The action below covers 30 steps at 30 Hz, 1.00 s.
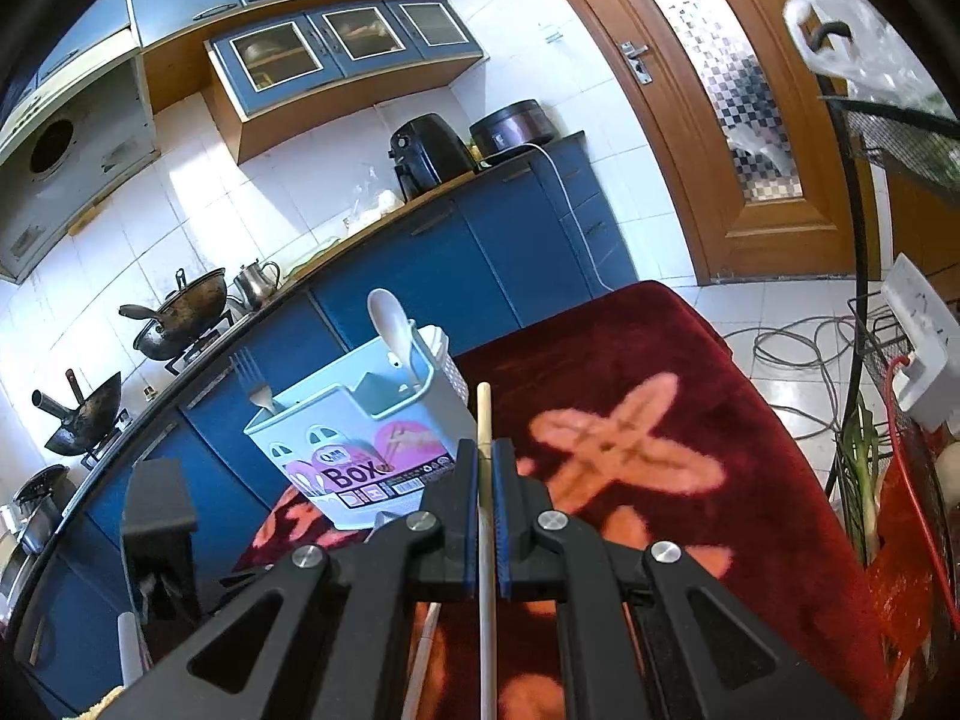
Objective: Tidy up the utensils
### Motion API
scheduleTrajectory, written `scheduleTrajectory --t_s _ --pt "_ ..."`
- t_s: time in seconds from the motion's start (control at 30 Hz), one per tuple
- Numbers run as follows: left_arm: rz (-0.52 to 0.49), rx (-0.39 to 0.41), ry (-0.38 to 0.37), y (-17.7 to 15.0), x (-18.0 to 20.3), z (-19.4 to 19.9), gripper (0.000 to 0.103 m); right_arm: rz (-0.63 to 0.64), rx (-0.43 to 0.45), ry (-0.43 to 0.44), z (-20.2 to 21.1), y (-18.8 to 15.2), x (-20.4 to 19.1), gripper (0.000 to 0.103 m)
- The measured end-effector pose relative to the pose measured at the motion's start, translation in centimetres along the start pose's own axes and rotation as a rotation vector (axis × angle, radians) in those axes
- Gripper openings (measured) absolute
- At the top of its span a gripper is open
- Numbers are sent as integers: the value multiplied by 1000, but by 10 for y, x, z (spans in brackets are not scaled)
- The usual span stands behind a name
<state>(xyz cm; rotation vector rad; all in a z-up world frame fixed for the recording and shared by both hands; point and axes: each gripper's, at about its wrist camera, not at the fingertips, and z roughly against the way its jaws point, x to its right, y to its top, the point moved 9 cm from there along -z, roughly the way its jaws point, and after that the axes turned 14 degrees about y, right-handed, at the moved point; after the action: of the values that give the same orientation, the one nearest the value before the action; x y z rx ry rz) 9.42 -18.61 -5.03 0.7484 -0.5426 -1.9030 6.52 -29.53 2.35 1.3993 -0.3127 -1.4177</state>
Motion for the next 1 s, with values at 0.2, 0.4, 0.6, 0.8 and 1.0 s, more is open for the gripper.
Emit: scheduleTrajectory --t_s 0.2,0.4,0.6,0.8,1.0 --pt "-63 -6 41 3 17 -13 32 -23 -4 -3 3 -4 13 6" --pt "-104 3 103 7 22 -26 32 -50 -9 -2 5 -8 26 6" --pt "-117 24 107 11 25 -27 15 -66 -18 3 2 -12 31 6" --pt "-53 72 85 21 10 -9 9 -55 -15 5 1 -12 27 6" --pt "36 134 93 36 -23 17 7 -42 -21 12 -2 -11 18 6"
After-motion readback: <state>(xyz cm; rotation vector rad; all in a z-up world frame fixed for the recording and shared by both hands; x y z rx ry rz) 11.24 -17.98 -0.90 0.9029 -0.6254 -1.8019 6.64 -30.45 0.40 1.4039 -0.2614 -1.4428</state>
